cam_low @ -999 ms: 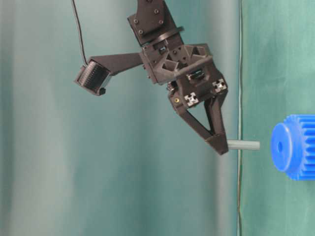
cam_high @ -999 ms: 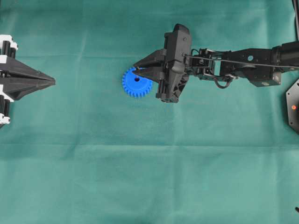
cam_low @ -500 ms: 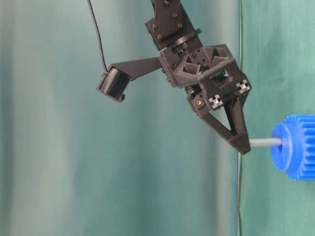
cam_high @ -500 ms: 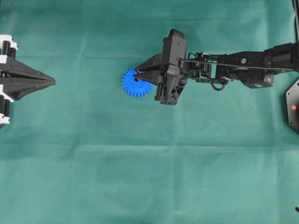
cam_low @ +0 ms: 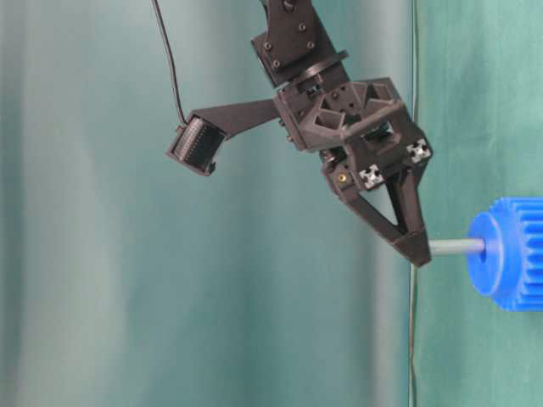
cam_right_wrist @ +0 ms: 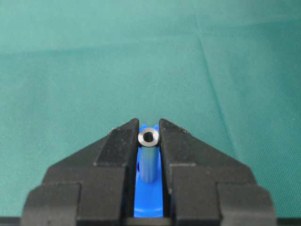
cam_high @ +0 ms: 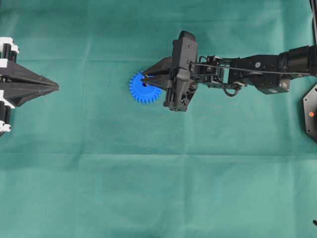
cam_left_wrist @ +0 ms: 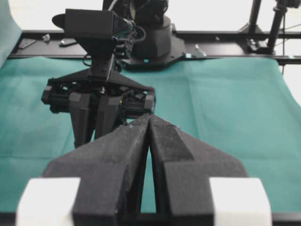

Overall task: Insert the shaft placed at a random location into the center hole of the medium gear at another random location.
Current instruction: 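Align the held shaft above the blue gear's center hole, then lower the shaft down into the gear's center hole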

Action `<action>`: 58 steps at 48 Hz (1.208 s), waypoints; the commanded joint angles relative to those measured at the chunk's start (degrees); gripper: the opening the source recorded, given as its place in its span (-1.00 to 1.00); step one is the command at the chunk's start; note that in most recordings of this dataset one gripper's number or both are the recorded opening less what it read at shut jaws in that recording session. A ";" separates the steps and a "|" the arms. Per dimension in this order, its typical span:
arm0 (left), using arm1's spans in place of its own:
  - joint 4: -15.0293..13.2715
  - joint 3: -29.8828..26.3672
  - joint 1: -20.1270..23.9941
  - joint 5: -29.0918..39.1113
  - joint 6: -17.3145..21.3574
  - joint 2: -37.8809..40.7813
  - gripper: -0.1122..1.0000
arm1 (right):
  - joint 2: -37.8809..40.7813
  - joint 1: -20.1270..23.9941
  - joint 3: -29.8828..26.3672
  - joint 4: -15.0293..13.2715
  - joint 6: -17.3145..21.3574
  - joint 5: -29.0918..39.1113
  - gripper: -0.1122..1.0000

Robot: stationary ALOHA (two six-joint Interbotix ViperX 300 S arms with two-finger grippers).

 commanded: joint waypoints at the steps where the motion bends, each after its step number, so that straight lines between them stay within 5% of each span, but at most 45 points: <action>1: 0.18 -1.32 -0.09 -0.09 -0.09 0.44 -0.80 | -2.90 -0.18 -1.32 0.00 -0.70 -0.53 -0.56; 58: 0.18 -1.32 -0.09 -0.18 -0.18 0.44 -0.80 | 1.23 -0.26 -2.64 0.18 -0.53 -1.49 -0.56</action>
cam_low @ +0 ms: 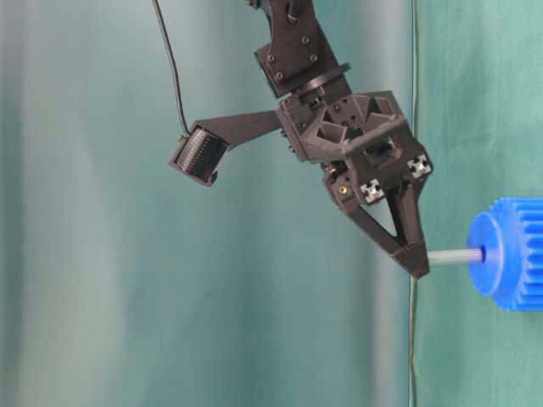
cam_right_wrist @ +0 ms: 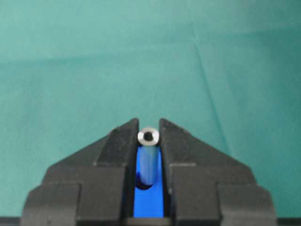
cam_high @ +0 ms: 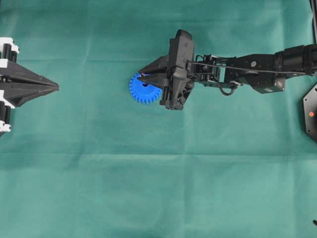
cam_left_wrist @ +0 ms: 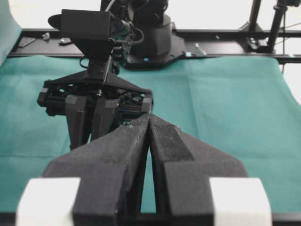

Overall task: Insert the shaft placed at a random location into the center hole of the medium gear at another random location.
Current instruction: 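Lower the shaft down into the gear's center hole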

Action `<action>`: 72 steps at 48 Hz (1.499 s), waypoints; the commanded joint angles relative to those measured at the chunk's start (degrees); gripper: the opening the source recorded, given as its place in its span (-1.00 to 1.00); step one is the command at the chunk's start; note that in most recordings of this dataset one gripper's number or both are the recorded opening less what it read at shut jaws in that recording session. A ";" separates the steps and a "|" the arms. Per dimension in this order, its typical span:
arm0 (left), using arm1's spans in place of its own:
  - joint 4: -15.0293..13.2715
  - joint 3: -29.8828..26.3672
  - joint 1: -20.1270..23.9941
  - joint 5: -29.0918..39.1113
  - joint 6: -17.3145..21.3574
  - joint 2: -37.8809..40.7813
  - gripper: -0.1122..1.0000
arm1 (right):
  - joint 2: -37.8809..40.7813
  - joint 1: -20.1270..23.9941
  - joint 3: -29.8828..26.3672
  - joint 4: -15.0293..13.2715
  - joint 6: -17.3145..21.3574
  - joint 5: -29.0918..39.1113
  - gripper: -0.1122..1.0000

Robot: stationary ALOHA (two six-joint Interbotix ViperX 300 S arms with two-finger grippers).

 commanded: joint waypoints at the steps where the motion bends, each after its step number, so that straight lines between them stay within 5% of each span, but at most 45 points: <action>1: 0.18 -1.32 -0.09 -0.26 -0.09 0.44 -0.80 | -0.62 0.00 -0.97 0.18 -0.44 -0.53 -0.56; 72: 0.18 -1.23 -0.09 -0.18 -0.26 0.44 -0.80 | -0.09 0.44 -0.44 0.70 -0.18 -1.23 -0.56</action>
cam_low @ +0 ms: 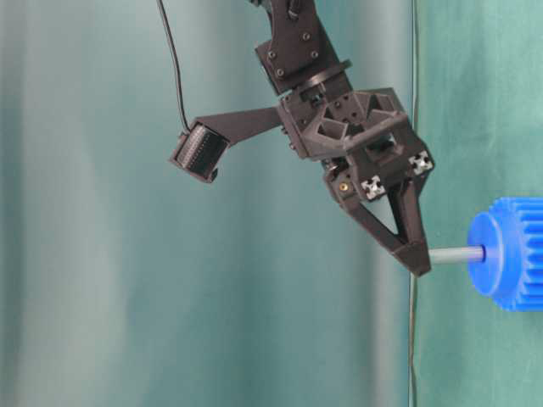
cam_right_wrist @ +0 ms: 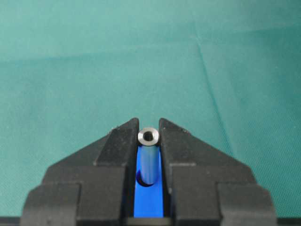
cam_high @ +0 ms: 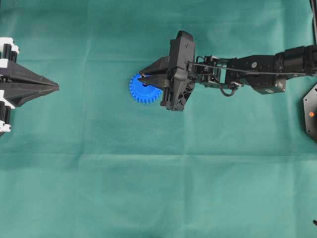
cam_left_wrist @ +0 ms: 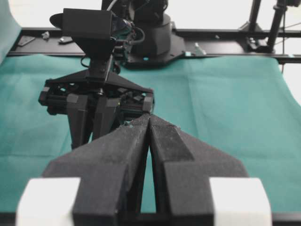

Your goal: Insert the shaft placed at a random location into the center hole of the medium gear at another random location.

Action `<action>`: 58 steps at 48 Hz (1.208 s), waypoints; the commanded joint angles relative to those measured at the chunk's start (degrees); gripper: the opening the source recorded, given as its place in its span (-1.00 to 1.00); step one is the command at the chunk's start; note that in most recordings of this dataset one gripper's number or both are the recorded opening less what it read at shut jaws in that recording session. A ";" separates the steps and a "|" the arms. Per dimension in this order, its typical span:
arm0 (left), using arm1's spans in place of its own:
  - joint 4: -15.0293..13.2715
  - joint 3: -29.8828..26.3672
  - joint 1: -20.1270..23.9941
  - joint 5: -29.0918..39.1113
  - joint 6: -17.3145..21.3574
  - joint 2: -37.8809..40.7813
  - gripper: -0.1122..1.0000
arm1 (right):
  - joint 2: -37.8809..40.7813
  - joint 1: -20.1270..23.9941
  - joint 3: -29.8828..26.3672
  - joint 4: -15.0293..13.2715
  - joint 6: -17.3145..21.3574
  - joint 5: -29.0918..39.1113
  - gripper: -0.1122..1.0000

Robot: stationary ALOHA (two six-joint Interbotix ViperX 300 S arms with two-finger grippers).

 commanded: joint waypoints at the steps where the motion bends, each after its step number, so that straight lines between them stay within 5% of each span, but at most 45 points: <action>1: 0.18 -1.23 0.00 -0.35 0.00 0.44 -0.80 | 0.00 0.18 -0.79 0.53 -0.26 -0.88 -0.56; 58: 0.18 -1.23 0.00 -0.18 0.00 0.44 -0.80 | 2.81 1.05 -0.88 1.05 0.44 0.97 -0.55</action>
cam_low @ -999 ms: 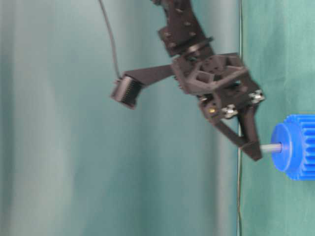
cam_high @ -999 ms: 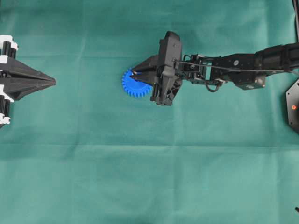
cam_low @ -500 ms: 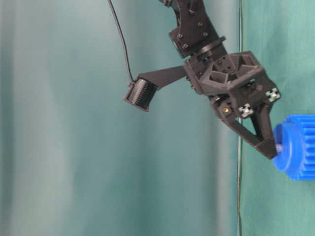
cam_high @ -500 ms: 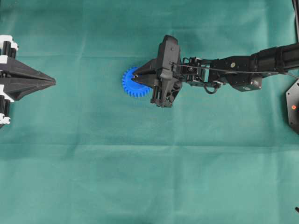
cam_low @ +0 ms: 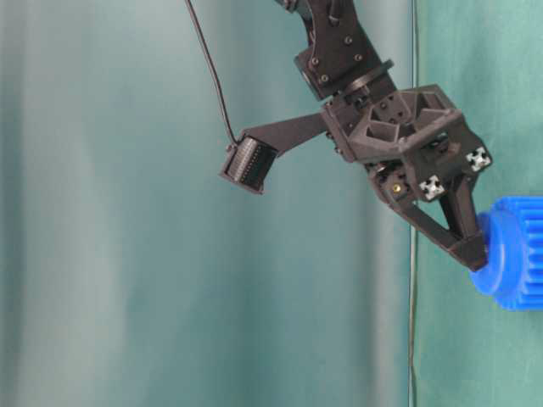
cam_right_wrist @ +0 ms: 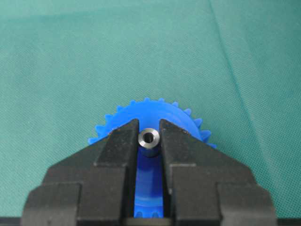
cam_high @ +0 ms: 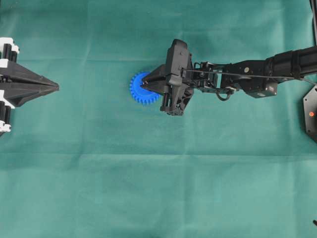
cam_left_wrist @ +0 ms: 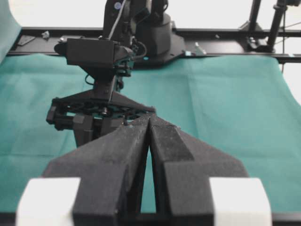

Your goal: Insert the shaft placed at a random location into the center hole of the medium gear at another random location.

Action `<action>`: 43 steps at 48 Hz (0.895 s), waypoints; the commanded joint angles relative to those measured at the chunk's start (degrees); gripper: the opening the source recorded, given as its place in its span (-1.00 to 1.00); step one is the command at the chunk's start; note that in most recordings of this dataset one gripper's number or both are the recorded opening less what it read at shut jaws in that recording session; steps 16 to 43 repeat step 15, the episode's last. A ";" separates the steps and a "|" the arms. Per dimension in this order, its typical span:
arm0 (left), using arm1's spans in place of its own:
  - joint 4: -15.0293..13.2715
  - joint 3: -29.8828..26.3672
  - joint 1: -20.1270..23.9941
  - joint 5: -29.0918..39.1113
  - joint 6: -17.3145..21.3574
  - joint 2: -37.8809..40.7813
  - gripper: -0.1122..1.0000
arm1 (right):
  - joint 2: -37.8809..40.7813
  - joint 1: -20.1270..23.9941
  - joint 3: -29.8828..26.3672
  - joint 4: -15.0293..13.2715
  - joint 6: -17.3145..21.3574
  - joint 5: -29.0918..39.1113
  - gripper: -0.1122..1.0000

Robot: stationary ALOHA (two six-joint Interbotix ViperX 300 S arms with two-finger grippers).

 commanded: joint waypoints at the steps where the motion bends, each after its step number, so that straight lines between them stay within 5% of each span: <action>1: 0.18 -1.32 -0.09 -0.09 0.00 0.44 -0.80 | -1.23 0.35 -0.88 0.09 0.44 0.09 -0.54; 5: 0.18 -1.23 -0.09 -0.18 0.00 0.44 -0.80 | -1.85 0.35 -0.88 0.18 0.44 0.00 -0.37; 15: 0.18 -1.32 0.00 -0.18 0.00 0.44 -0.80 | -4.39 0.35 -0.62 0.18 0.62 0.18 0.73; 43: 0.18 -1.32 0.00 -0.18 0.00 0.44 -0.80 | -4.39 0.35 -0.62 0.18 0.62 0.18 0.73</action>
